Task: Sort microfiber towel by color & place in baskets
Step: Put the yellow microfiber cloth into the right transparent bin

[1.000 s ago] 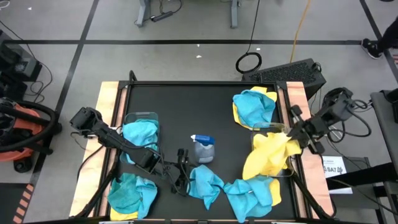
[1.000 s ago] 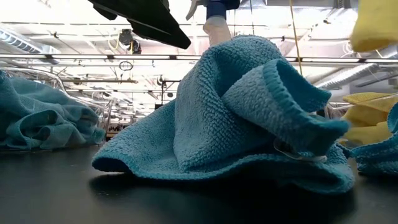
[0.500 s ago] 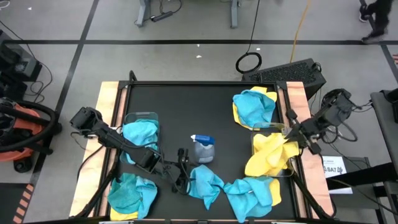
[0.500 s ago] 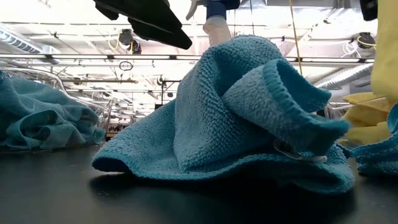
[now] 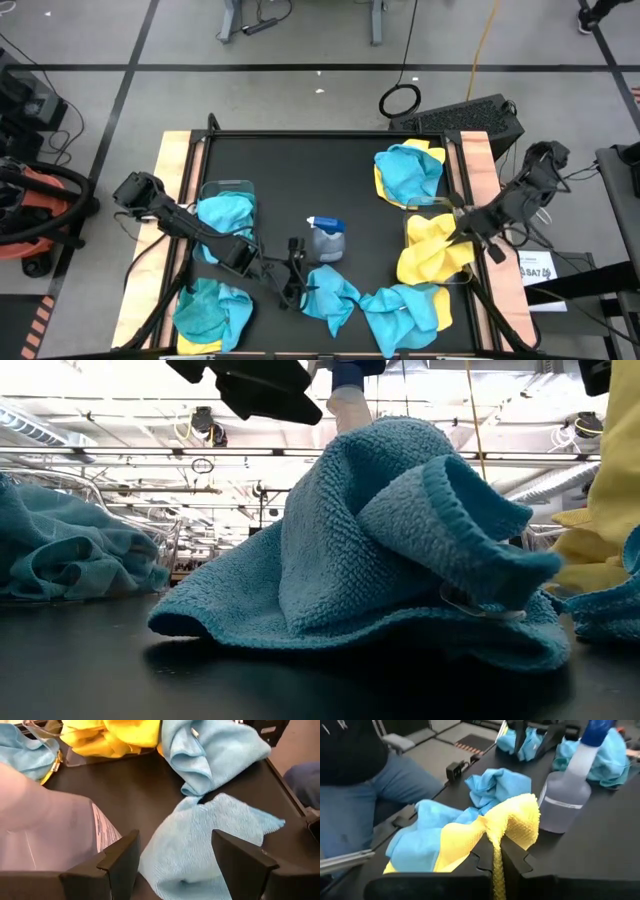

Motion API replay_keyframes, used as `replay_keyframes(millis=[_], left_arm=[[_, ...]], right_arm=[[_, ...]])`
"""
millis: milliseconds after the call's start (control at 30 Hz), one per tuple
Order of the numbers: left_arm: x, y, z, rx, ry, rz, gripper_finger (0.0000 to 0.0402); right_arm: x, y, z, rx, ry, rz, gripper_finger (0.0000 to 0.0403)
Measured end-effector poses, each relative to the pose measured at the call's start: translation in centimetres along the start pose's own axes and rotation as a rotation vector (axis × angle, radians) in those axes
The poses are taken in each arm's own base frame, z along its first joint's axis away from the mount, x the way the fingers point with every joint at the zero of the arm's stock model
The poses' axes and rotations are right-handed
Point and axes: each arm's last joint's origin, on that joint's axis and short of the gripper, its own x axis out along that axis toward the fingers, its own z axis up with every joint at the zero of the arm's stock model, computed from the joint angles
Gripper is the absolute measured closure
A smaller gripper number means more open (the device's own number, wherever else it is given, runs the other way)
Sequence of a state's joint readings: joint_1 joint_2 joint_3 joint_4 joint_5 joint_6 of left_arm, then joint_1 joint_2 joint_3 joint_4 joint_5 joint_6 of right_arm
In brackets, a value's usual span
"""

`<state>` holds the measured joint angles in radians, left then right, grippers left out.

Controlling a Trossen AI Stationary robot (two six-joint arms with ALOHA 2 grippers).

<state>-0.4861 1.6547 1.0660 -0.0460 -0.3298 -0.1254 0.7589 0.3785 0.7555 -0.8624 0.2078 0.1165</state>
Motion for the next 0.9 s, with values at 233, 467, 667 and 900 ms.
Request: replay_keyframes(millis=[233,467,667,900], left_arm=[[0.0,-0.1,0.8,0.000,-0.075,-0.048,0.0150],[0.0,-0.2,1.0,-0.006,-0.096,-0.052,0.0150],[-0.1,-0.2,1.2,-0.001,-0.112,-0.053,0.0150],[0.0,-0.2,1.1,0.001,-0.106,-0.052,0.0150]], right_arm=[[1.3,0.3,0.3,-0.014,0.068,-0.003,0.0403],[2.4,0.6,0.4,-0.030,0.122,0.019,0.0403],[4.0,1.1,0.6,-0.050,0.199,0.028,0.0403],[6.3,1.5,0.5,-0.071,0.317,0.014,0.0403]])
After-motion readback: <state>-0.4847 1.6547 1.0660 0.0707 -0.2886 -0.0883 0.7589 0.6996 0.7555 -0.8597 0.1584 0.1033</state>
